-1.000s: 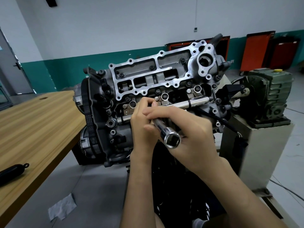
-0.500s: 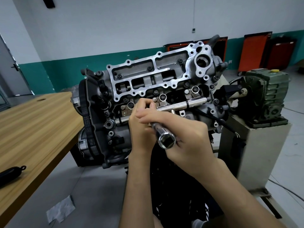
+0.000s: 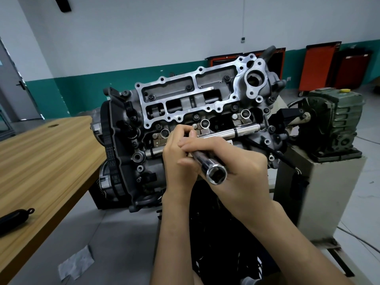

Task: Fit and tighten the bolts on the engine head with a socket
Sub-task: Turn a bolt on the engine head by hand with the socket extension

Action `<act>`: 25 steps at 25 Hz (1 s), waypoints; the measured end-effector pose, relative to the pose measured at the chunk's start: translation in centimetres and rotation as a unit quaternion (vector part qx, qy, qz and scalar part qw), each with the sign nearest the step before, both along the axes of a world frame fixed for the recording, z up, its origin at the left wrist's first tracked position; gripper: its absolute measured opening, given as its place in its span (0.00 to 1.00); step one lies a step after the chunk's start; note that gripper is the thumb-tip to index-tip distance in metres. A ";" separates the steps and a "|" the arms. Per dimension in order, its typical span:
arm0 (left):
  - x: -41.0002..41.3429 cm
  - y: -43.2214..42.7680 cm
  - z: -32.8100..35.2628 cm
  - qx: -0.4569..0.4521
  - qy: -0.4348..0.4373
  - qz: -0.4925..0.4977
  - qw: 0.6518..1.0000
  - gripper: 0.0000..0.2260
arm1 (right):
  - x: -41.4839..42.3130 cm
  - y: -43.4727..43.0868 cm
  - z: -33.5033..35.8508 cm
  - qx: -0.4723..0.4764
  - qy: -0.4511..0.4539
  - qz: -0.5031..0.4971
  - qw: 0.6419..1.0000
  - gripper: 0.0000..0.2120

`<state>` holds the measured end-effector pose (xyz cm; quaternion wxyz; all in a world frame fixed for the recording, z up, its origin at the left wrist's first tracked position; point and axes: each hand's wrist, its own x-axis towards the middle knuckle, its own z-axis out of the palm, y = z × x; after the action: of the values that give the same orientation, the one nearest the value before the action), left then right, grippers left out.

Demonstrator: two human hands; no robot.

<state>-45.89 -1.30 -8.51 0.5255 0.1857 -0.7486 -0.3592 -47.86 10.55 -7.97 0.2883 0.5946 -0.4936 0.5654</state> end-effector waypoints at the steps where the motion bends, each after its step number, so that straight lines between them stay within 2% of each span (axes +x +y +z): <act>1: 0.0 0.2 0.2 -0.004 0.007 -0.001 1.000 0.05 | 0.0 0.0 0.0 -0.005 -0.007 0.001 1.000 0.12; 6: -0.4 0.2 0.4 -0.004 -0.010 0.056 0.998 0.08 | 0.4 -0.1 -0.1 0.039 0.028 0.033 0.998 0.13; 10: -0.4 -0.4 -1.0 -0.030 0.051 0.021 0.998 0.06 | -0.2 0.1 -0.2 -0.003 -0.013 -0.004 1.000 0.12; 12: -0.7 -0.7 -1.0 -0.053 0.040 0.034 0.997 0.06 | 0.3 0.1 -0.5 0.011 -0.002 0.011 1.000 0.14; 15: -0.8 -1.0 -0.7 -0.023 0.021 0.046 0.998 0.06 | 0.6 -0.1 -0.5 0.023 0.029 0.012 0.999 0.15; 19: -0.2 0.1 -0.2 -0.004 0.042 0.017 0.999 0.10 | 0.0 -0.1 -0.1 -0.022 -0.004 -0.035 0.999 0.14; 23: -0.8 -1.0 1.3 0.077 -0.073 0.000 0.994 0.11 | 0.7 -0.2 -0.1 0.032 0.024 0.027 0.999 0.15; 25: -0.4 -0.3 0.7 0.023 -0.019 0.007 1.000 0.06 | 0.4 -0.2 0.2 0.026 0.030 0.008 0.999 0.14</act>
<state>-46.29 -1.59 -7.82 0.5088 0.2094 -0.7491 -0.3689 -47.46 10.34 -7.76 0.2830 0.6224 -0.4949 0.5363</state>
